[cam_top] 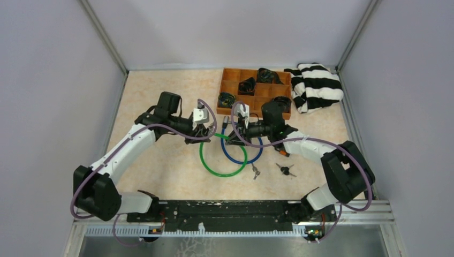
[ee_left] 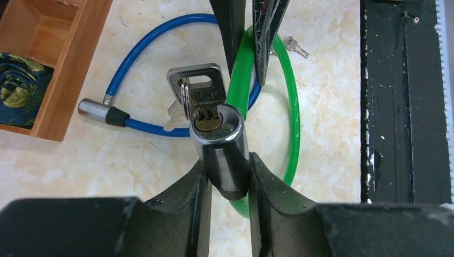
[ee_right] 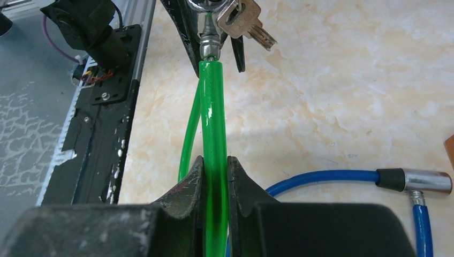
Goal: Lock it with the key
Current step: Lock the lock.
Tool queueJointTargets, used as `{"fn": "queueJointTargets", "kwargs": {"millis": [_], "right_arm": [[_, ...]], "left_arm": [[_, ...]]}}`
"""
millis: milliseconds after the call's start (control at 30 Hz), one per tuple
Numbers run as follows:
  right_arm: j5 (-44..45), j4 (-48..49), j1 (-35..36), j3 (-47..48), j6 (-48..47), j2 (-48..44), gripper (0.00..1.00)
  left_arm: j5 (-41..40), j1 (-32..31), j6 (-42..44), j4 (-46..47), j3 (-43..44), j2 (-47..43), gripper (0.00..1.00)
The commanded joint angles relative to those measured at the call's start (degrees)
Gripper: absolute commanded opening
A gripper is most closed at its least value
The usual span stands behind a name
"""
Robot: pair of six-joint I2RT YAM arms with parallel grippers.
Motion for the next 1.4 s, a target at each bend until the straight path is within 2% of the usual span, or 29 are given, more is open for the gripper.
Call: {"fn": "queueJointTargets", "kwargs": {"millis": [0,200,333,533,667,800,1033,1200,1367], "right_arm": [[-1.91,14.57,4.51,2.9,-1.83,-4.35,0.0],[-1.81,14.62,4.82,5.24,-1.05,-4.4,0.0],[-2.64,12.41,5.4,5.03,-5.36,-4.59,0.0],[-3.15,8.68,5.52,2.96,-11.75,-6.19,0.0],[-3.65,7.06,5.59,2.49,-12.71,-6.61,0.02],[-3.34,7.62,5.51,2.16,-11.67,-6.47,0.07],[-2.51,4.35,5.56,2.91,-11.05,-6.69,0.25],[-0.4,-8.84,5.49,7.7,-16.2,-7.75,0.39],[1.83,-21.92,5.26,10.19,-22.87,-10.07,0.44]], "left_arm": [[4.98,-4.6,4.09,-1.37,3.56,-0.01,0.0],[2.74,-5.88,4.22,-3.25,6.87,-0.55,0.0],[0.64,-7.28,4.64,-4.58,8.21,-0.86,0.0],[-1.29,-8.96,5.39,-4.4,5.3,-2.56,0.0],[-1.05,-9.46,4.49,-3.93,3.45,-3.64,0.0],[-2.02,-9.48,3.59,-2.95,0.54,-5.1,0.0],[-4.41,-9.43,-0.02,1.81,-4.36,-9.7,0.0],[-6.43,-9.3,-1.73,3.75,-5.4,-11.23,0.0],[-6.75,-8.37,-3.17,5.26,-6.55,-11.99,0.0]]}}
